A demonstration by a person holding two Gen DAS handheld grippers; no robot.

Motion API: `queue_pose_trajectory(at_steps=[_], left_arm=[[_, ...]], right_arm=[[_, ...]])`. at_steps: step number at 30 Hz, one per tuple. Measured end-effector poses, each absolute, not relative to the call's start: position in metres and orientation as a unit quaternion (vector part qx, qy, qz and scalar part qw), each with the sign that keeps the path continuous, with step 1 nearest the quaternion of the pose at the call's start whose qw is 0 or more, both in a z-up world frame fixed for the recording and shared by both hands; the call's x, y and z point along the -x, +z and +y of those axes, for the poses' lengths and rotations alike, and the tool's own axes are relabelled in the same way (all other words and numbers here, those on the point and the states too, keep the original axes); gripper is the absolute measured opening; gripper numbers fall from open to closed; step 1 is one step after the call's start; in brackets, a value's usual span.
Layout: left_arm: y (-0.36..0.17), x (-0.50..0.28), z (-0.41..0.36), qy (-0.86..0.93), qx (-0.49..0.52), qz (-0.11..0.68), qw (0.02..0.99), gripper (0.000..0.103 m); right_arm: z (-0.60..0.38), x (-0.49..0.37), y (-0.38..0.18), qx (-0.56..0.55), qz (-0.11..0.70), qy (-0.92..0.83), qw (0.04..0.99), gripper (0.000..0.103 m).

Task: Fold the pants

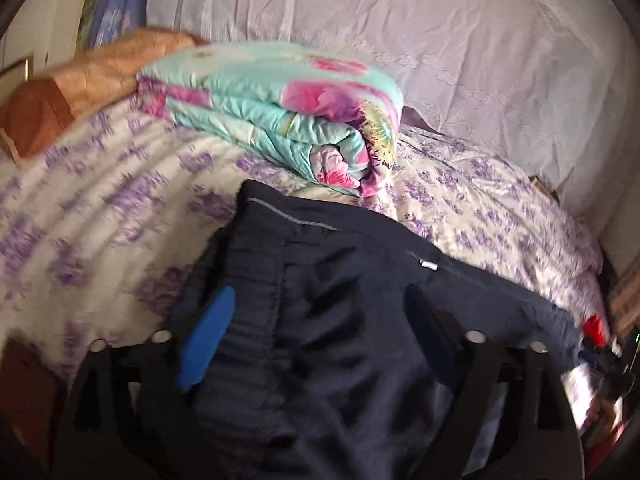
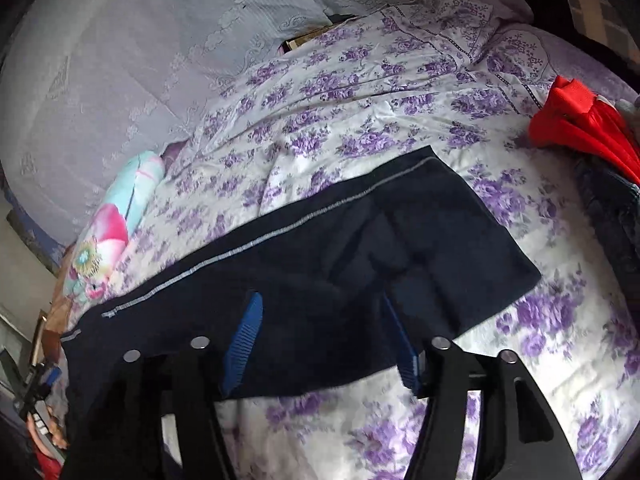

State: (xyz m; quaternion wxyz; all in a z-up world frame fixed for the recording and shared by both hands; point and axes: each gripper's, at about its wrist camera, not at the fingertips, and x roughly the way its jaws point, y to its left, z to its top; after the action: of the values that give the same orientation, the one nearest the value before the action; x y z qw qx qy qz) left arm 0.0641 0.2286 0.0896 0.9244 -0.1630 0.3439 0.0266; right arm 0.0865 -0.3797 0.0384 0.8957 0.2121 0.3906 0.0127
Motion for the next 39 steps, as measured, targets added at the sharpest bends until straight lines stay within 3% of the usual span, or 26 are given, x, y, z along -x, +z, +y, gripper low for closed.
queue_pose_trajectory(at_steps=[1,3,4,6,7,9,14,19,22,30,31,32,36,38,39], left_arm=[[0.087,-0.054,0.227,0.050,0.124,0.342,0.930,0.095],[0.069,-0.051,0.228,0.103,0.052,0.368,0.923,0.096],[0.047,-0.052,0.237,0.130,0.023,0.406,0.904,0.096],[0.030,-0.042,0.257,0.110,0.078,0.440,0.888,0.091],[0.036,-0.025,0.271,0.078,0.144,0.422,0.892,0.089],[0.051,0.002,0.277,0.059,0.180,0.395,0.899,0.089],[0.072,0.062,0.262,0.055,0.129,0.372,0.918,0.088],[0.052,0.104,0.252,0.034,0.135,0.399,0.906,0.089],[0.023,0.096,0.253,-0.011,0.199,0.442,0.874,0.089],[0.020,0.070,0.243,0.005,0.252,0.408,0.878,0.091],[0.020,0.071,0.245,0.006,0.259,0.400,0.879,0.084],[0.020,0.074,0.246,0.011,0.260,0.395,0.881,0.069],[0.020,0.087,0.252,0.011,0.263,0.387,0.884,0.048],[0.022,0.095,0.252,0.013,0.263,0.384,0.885,0.036],[0.023,0.098,0.253,0.013,0.263,0.383,0.885,0.034]], right_arm=[[-0.375,-0.088,0.032,-0.187,0.406,0.005,0.894,0.082],[-0.364,-0.098,0.011,-0.122,0.455,-0.008,0.882,0.085],[-0.357,-0.096,0.014,-0.081,0.442,-0.014,0.893,0.084],[-0.351,-0.089,0.021,-0.050,0.444,-0.039,0.894,0.084],[-0.351,-0.078,0.030,-0.057,0.433,-0.031,0.899,0.084],[-0.353,-0.051,0.049,-0.067,0.406,-0.014,0.911,0.084],[-0.369,0.048,0.078,-0.067,0.356,-0.006,0.932,0.087],[-0.400,0.140,0.067,-0.138,0.349,-0.020,0.927,0.087],[-0.414,0.178,0.058,-0.185,0.354,-0.020,0.916,0.087],[-0.419,0.237,0.060,-0.195,0.377,-0.022,0.905,0.087],[-0.420,0.243,0.058,-0.199,0.383,-0.024,0.902,0.087],[-0.422,0.247,0.054,-0.201,0.390,-0.025,0.898,0.087],[-0.429,0.246,0.026,-0.232,0.423,-0.031,0.875,0.083],[-0.433,0.235,0.013,-0.268,0.415,-0.016,0.869,0.069],[-0.434,0.228,0.011,-0.269,0.403,-0.014,0.875,0.039]])
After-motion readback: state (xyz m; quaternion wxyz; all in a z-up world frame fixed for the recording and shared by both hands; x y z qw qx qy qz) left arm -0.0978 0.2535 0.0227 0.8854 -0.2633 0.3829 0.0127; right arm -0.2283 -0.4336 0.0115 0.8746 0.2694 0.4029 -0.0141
